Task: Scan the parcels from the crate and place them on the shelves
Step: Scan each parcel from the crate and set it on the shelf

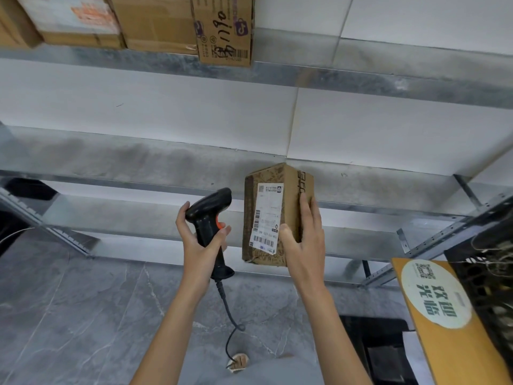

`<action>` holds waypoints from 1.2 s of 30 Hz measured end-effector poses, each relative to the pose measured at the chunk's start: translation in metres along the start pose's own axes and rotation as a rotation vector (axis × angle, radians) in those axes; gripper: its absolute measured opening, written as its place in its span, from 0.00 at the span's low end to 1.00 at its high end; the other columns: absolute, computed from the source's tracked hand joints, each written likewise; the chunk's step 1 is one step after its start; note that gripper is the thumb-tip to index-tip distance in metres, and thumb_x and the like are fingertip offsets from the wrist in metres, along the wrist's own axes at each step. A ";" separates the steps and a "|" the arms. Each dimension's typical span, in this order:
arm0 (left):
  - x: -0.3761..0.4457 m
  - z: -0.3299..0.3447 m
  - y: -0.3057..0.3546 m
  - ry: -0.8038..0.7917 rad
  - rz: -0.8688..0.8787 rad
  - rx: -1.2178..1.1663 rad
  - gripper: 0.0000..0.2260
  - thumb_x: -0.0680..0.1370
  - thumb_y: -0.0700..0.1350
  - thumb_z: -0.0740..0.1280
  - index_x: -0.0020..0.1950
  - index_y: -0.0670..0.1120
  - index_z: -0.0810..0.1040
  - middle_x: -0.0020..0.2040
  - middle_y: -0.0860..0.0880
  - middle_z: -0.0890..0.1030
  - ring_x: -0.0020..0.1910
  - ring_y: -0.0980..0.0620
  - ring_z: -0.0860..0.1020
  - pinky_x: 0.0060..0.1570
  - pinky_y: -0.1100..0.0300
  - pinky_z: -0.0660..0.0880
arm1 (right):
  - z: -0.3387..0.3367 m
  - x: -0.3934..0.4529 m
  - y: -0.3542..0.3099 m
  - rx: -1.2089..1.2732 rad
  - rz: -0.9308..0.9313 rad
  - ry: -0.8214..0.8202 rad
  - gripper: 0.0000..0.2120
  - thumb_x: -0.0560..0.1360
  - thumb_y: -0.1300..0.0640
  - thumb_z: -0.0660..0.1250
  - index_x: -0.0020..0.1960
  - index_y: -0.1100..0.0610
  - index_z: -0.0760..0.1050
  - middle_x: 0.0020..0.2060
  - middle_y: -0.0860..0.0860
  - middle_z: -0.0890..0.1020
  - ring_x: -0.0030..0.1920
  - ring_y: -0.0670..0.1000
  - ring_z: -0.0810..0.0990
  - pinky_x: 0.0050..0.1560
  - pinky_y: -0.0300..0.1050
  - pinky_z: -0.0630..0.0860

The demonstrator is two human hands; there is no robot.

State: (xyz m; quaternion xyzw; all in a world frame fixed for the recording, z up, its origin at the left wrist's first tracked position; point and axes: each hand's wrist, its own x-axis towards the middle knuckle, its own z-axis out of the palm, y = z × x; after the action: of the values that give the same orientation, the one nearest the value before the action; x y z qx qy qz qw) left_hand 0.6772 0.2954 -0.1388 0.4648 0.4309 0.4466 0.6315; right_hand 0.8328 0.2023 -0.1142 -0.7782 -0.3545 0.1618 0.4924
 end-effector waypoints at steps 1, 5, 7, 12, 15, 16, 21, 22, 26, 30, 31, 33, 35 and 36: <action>0.000 -0.001 -0.003 -0.013 -0.023 -0.009 0.38 0.77 0.37 0.75 0.69 0.74 0.62 0.60 0.46 0.83 0.58 0.55 0.83 0.54 0.54 0.83 | 0.002 0.000 -0.001 0.025 -0.016 -0.017 0.35 0.70 0.37 0.55 0.76 0.27 0.50 0.79 0.36 0.52 0.64 0.36 0.63 0.61 0.44 0.68; -0.002 0.000 -0.006 -0.058 -0.034 -0.003 0.36 0.79 0.35 0.71 0.68 0.74 0.62 0.51 0.51 0.86 0.55 0.54 0.84 0.46 0.65 0.81 | 0.011 0.000 -0.001 0.147 -0.025 -0.074 0.31 0.76 0.46 0.54 0.76 0.29 0.53 0.80 0.37 0.53 0.70 0.36 0.60 0.71 0.53 0.66; -0.003 0.001 -0.003 -0.052 -0.030 -0.023 0.36 0.80 0.35 0.71 0.68 0.75 0.62 0.55 0.49 0.85 0.58 0.52 0.83 0.48 0.62 0.81 | 0.013 0.001 -0.002 0.161 -0.020 -0.090 0.29 0.78 0.46 0.53 0.77 0.30 0.52 0.80 0.38 0.51 0.73 0.36 0.55 0.77 0.57 0.59; -0.007 0.003 0.009 -0.042 0.009 -0.048 0.37 0.80 0.36 0.71 0.67 0.77 0.62 0.66 0.44 0.79 0.63 0.50 0.81 0.58 0.51 0.81 | 0.015 0.001 -0.006 0.156 -0.056 -0.129 0.27 0.79 0.36 0.52 0.76 0.26 0.48 0.80 0.35 0.47 0.76 0.36 0.46 0.79 0.58 0.51; -0.008 0.002 0.015 -0.022 0.028 -0.054 0.37 0.80 0.36 0.71 0.66 0.78 0.63 0.67 0.45 0.78 0.64 0.49 0.80 0.59 0.45 0.81 | 0.013 0.000 -0.010 0.139 -0.080 -0.168 0.33 0.76 0.35 0.59 0.76 0.26 0.46 0.80 0.37 0.44 0.80 0.44 0.45 0.79 0.62 0.50; -0.008 0.002 0.016 -0.017 0.032 -0.052 0.37 0.80 0.37 0.71 0.65 0.79 0.63 0.68 0.45 0.77 0.65 0.49 0.80 0.60 0.43 0.80 | 0.013 0.000 -0.012 0.118 -0.095 -0.175 0.35 0.75 0.35 0.61 0.76 0.26 0.45 0.81 0.39 0.43 0.80 0.46 0.45 0.79 0.62 0.50; -0.010 0.002 0.022 -0.041 0.071 -0.028 0.37 0.80 0.37 0.71 0.65 0.80 0.62 0.67 0.46 0.78 0.61 0.55 0.82 0.54 0.53 0.83 | 0.013 0.000 -0.013 0.232 -0.114 -0.117 0.34 0.77 0.46 0.64 0.77 0.29 0.50 0.81 0.41 0.50 0.80 0.45 0.51 0.78 0.63 0.57; -0.011 0.002 0.023 -0.051 0.083 -0.014 0.37 0.80 0.37 0.72 0.65 0.80 0.62 0.66 0.46 0.79 0.61 0.56 0.82 0.53 0.56 0.83 | 0.012 0.000 -0.012 0.260 -0.110 -0.114 0.34 0.77 0.47 0.64 0.77 0.31 0.51 0.81 0.41 0.51 0.80 0.45 0.52 0.77 0.63 0.58; -0.015 -0.002 0.033 -0.090 0.149 0.075 0.37 0.79 0.37 0.73 0.69 0.75 0.61 0.58 0.45 0.83 0.60 0.51 0.83 0.65 0.44 0.79 | 0.006 0.007 -0.007 0.243 -0.114 -0.100 0.34 0.78 0.49 0.64 0.78 0.33 0.52 0.81 0.42 0.50 0.80 0.47 0.52 0.76 0.64 0.60; -0.015 -0.012 0.048 -0.129 0.220 0.141 0.37 0.77 0.39 0.74 0.71 0.73 0.61 0.54 0.49 0.84 0.59 0.45 0.83 0.67 0.38 0.75 | -0.005 0.018 -0.004 0.237 -0.130 -0.052 0.34 0.81 0.54 0.65 0.77 0.32 0.52 0.81 0.43 0.49 0.80 0.46 0.50 0.77 0.64 0.57; -0.015 -0.015 0.051 -0.139 0.235 0.150 0.37 0.77 0.38 0.73 0.71 0.73 0.61 0.52 0.51 0.84 0.57 0.45 0.84 0.66 0.38 0.76 | -0.008 0.021 -0.005 0.245 -0.135 -0.046 0.33 0.81 0.53 0.64 0.77 0.31 0.52 0.81 0.42 0.49 0.80 0.45 0.50 0.78 0.63 0.57; -0.014 -0.019 0.055 -0.148 0.258 0.160 0.39 0.79 0.32 0.70 0.71 0.73 0.62 0.51 0.52 0.83 0.54 0.45 0.86 0.62 0.40 0.79 | -0.013 0.026 -0.009 0.270 -0.133 -0.040 0.32 0.79 0.50 0.63 0.76 0.30 0.52 0.81 0.41 0.49 0.79 0.41 0.49 0.79 0.60 0.56; -0.014 -0.022 0.058 -0.149 0.281 0.170 0.39 0.80 0.31 0.69 0.72 0.71 0.61 0.51 0.51 0.83 0.51 0.45 0.86 0.56 0.45 0.83 | -0.015 0.029 -0.012 0.291 -0.136 -0.035 0.32 0.79 0.50 0.62 0.77 0.32 0.53 0.80 0.40 0.51 0.79 0.38 0.49 0.79 0.59 0.55; -0.015 -0.023 0.058 -0.150 0.292 0.172 0.39 0.80 0.31 0.68 0.72 0.71 0.61 0.50 0.52 0.83 0.50 0.45 0.86 0.53 0.48 0.84 | -0.016 0.030 -0.013 0.293 -0.143 -0.032 0.32 0.78 0.51 0.61 0.77 0.32 0.53 0.80 0.41 0.51 0.78 0.38 0.49 0.79 0.58 0.55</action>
State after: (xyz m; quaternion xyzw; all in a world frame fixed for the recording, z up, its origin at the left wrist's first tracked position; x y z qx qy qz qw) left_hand 0.6418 0.2958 -0.0847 0.6069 0.3472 0.4589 0.5483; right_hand 0.8582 0.2172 -0.0923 -0.6681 -0.3893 0.1889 0.6053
